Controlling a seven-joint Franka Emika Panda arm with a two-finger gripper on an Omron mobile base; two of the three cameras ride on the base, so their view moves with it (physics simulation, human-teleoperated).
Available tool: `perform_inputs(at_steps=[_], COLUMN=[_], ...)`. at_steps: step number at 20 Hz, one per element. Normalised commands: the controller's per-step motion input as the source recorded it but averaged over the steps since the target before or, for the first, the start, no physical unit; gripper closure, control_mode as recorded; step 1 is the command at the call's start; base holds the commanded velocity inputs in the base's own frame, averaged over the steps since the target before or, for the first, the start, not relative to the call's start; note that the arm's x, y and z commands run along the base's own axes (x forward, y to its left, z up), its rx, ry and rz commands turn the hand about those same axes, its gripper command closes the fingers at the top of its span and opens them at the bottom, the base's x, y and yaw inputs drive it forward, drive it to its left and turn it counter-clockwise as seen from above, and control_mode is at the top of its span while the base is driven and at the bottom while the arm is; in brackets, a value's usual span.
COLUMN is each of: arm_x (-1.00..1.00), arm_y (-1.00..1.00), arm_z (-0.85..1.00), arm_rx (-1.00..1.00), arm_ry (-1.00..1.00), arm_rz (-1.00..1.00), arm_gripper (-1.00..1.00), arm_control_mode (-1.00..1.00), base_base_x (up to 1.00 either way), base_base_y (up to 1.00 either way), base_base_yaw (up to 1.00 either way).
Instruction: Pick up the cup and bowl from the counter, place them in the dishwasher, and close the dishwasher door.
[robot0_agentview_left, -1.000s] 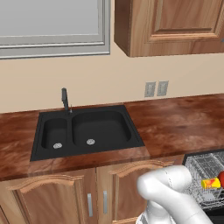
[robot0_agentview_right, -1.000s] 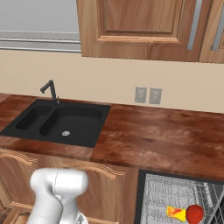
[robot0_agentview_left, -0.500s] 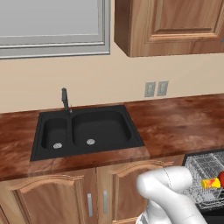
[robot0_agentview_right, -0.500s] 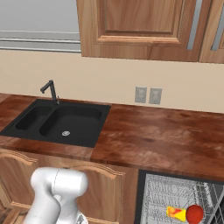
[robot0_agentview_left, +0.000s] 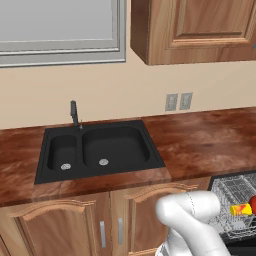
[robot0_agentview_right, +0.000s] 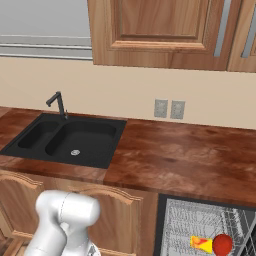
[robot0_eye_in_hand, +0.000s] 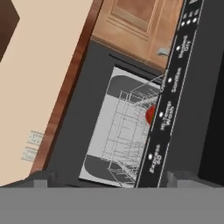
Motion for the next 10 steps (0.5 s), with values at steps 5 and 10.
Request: perform_inputs(at_steps=[5,10], arm_x=[-0.28,-0.16], arm_y=[0.0,0.0], arm_z=[-0.07,-0.25], arm_rx=[-0.08,-0.05], arm_ry=[-0.19,-0.19], arm_rz=[0.03,0.06], arm_gripper=[-1.0,-1.0], arm_control_mode=[-1.0,-1.0], base_base_x=[0.0,0.0], base_base_y=[0.0,0.0], base_base_yaw=[0.0,0.0])
